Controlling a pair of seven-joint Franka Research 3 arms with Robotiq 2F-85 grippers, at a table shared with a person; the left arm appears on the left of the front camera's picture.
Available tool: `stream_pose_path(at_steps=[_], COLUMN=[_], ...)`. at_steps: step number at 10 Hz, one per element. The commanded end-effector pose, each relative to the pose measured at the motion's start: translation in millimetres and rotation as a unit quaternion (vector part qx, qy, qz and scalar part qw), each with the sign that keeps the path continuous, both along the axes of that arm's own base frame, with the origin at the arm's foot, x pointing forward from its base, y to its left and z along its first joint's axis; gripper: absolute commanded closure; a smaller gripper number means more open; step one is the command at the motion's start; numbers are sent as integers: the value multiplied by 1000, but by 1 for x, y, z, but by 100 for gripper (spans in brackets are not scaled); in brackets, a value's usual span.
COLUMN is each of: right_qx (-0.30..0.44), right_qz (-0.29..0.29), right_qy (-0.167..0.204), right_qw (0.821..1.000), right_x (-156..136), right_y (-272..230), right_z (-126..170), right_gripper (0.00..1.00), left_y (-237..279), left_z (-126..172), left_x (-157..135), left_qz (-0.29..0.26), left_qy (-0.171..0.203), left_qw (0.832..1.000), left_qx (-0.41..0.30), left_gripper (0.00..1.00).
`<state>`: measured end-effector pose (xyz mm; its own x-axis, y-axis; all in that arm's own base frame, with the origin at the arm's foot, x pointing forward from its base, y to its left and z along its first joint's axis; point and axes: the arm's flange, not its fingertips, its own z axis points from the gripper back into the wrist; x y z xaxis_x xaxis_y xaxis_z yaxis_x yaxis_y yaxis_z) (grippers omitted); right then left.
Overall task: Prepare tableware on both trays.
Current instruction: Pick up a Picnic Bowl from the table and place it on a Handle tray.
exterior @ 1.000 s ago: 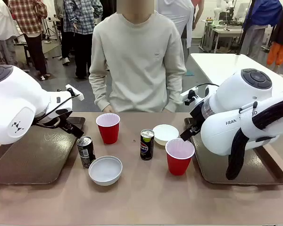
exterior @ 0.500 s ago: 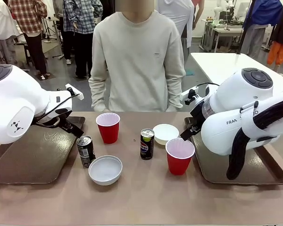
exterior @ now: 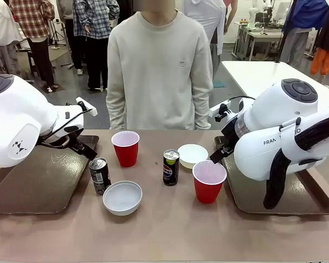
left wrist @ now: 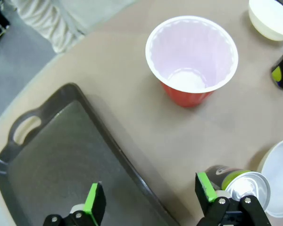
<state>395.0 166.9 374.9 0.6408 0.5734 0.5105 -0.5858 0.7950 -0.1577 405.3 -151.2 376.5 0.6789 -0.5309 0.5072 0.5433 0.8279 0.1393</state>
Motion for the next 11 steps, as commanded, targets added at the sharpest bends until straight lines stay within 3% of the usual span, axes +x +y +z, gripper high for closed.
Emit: stream_pose_path(at_steps=[1, 7, 9, 11], right_qx=[0, 0, -7, -19], right_qz=[0, 0, -38, -52], right_qy=[0, 0, -36, -22], right_qw=[1000, 1000, 999, 998], right_x=[0, 0, -12, -45], right_y=[0, 0, 18, 17], right_z=[0, 0, 52, 81], right_gripper=[0, 0, 0, 0], left_y=[0, 0, 9, 22], left_z=[1, 0, 61, 90], left_x=[0, 0, -22, -52], left_qz=[0, 0, 72, 101], left_qy=[-1, 0, -81, -113], left_qw=[1000, 1000, 994, 988], left_qx=[0, 0, 6, 34], left_gripper=[0, 0, 0, 0])
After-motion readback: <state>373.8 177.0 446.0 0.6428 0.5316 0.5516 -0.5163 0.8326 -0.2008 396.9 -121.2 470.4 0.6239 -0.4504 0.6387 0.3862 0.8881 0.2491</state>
